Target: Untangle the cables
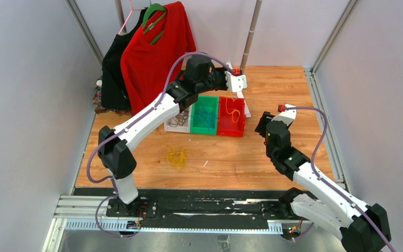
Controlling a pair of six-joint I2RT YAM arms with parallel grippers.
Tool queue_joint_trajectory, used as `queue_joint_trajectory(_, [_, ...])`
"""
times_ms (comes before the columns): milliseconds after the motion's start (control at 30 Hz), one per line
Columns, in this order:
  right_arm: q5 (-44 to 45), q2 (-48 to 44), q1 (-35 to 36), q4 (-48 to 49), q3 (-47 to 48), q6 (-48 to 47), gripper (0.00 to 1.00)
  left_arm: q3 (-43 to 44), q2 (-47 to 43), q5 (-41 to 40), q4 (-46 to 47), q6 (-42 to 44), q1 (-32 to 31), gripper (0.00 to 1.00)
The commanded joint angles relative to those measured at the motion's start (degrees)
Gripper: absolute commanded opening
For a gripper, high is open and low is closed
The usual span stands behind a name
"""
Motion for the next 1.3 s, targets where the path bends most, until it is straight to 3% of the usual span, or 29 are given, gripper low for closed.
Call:
queue_joint_trajectory(0, [-0.1, -0.9, -0.9, 0.0, -1.0, 1.3, 0.59, -1.7, 2.7, -5.6, 4.5, 4.4, -1.0, 0.0])
queue_joint_trajectory(100, [0.1, -1.1, -0.9, -0.1, -1.3, 1.4, 0.59, -0.3, 3.9, -4.5, 0.1, 1.1, -1.1, 0.0])
queue_joint_trajectory(333, [0.5, -2.6, -1.2, -0.4, -1.7, 1.5, 0.59, 1.2, 6.9, 1.9, -8.7, -17.5, -2.0, 0.0])
queue_joint_trajectory(467, [0.4, -4.4, -1.8, -0.4, -2.3, 1.7, 0.59, 1.3, 9.1, 3.9, -12.6, -21.8, -2.8, 0.0])
queue_joint_trajectory(567, [0.2, -5.1, -2.2, -0.5, -2.6, 1.7, 0.59, 0.6, 10.8, 2.4, -14.3, -21.1, -3.2, 0.0])
queue_joint_trajectory(833, [-0.3, -5.3, -3.0, -0.5, -3.1, 2.2, 0.59, 0.2, 17.1, -14.8, -9.3, -9.4, -3.8, 0.0])
queue_joint_trajectory(1267, [-2.9, -2.5, -4.7, 1.4, -4.0, 4.0, 0.58, 9.4, 26.2, -17.9, -1.5, -4.9, -3.4, 0.0])
